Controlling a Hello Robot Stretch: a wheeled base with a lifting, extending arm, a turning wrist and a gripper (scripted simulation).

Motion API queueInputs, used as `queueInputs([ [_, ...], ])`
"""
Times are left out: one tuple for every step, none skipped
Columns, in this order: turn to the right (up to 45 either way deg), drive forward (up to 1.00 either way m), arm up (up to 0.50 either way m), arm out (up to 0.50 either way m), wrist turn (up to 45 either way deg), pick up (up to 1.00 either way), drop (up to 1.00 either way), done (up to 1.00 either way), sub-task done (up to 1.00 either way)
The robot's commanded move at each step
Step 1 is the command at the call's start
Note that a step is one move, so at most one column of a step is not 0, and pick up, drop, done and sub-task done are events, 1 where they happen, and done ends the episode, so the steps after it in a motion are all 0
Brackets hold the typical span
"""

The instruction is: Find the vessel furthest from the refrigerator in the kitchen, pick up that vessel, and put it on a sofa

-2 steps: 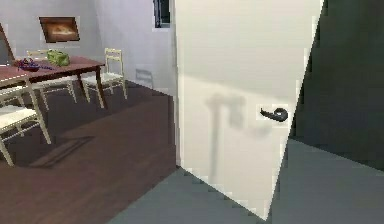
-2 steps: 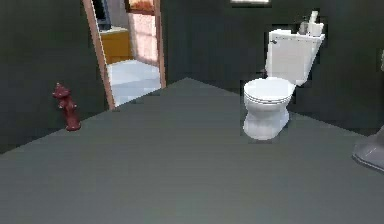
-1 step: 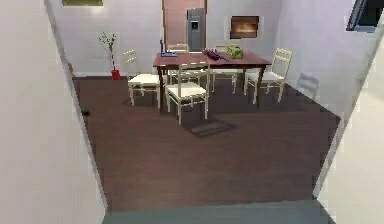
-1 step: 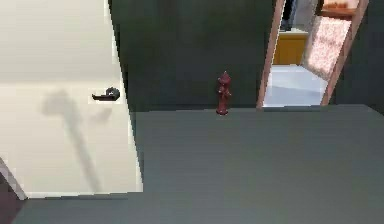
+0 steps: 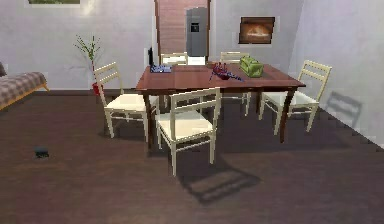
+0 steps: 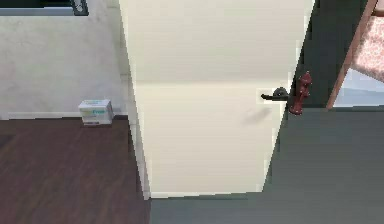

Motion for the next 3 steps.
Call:
queueInputs([
  [-9.0, 0.0, 0.0, 0.0, 0.0, 0.0, 0.0, 0.0, 0.0],
  [0.0, 0.3, 0.0, 0.0, 0.0, 0.0, 0.0, 0.0, 0.0],
  [-21.0, 0.0, 0.0, 0.0, 0.0, 0.0, 0.0, 0.0, 0.0],
])
